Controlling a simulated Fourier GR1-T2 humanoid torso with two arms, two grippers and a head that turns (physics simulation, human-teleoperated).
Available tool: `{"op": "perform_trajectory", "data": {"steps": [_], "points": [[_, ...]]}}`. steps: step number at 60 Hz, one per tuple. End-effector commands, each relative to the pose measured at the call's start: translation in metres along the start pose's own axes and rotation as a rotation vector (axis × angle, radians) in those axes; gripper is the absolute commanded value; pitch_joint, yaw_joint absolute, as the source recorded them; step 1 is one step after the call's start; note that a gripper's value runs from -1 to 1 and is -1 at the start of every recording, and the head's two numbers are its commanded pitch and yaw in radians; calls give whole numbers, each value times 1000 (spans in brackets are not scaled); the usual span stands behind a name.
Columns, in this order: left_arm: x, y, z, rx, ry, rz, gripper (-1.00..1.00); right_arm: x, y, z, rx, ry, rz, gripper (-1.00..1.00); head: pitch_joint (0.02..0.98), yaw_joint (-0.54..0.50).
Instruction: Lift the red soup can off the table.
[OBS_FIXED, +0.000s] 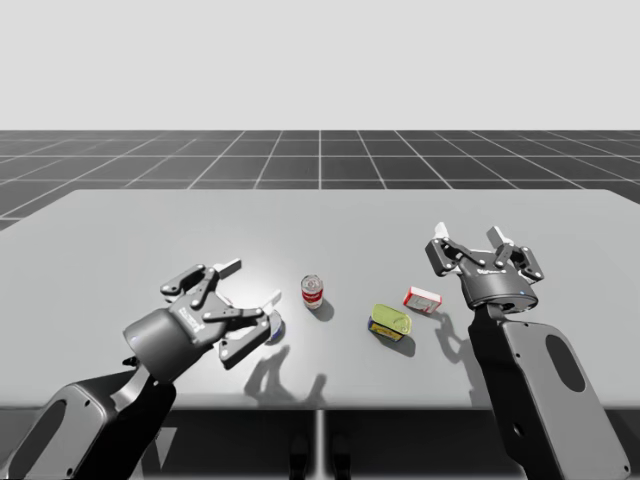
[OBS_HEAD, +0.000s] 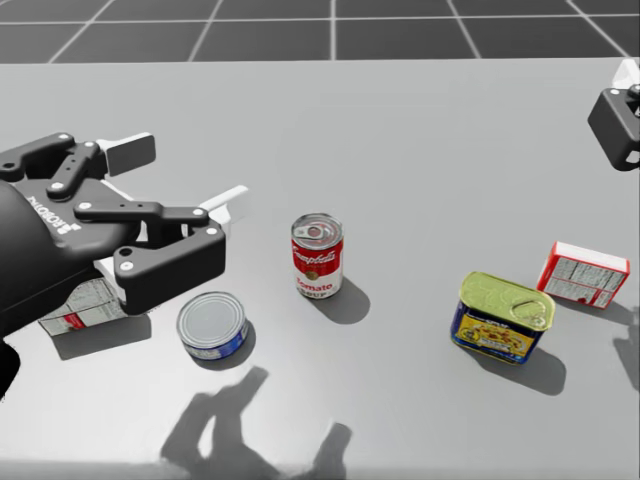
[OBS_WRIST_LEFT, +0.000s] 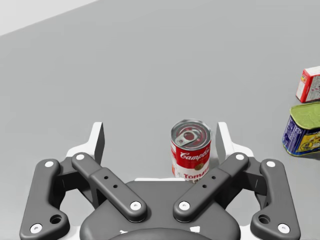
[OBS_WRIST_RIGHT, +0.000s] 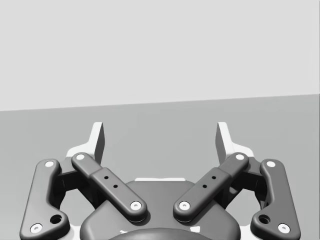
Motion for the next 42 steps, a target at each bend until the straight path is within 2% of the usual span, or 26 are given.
{"op": "perform_trajectory", "data": {"steps": [1, 4, 13, 25, 42], "points": [[-22, -17, -19, -35, 172, 8, -1000, 0, -1, 0, -1, -1, 2, -1000, 788, 26], [-26, -19, -25, -35, 180, 21, -1000, 0, -1, 0, -1, -2, 1, -1000, 789, 25], [-40, -25, -43, -31, 222, 12, -1000, 0, -1, 0, 0, -3, 2, -1000, 791, 26], [-54, -28, -65, -25, 259, 18, -1000, 0, -1, 0, 2, -3, 1, -1000, 791, 26], [-62, -29, -91, -13, 271, 27, -1000, 0, -2, 0, 0, -6, 3, -1000, 793, 24]]}}
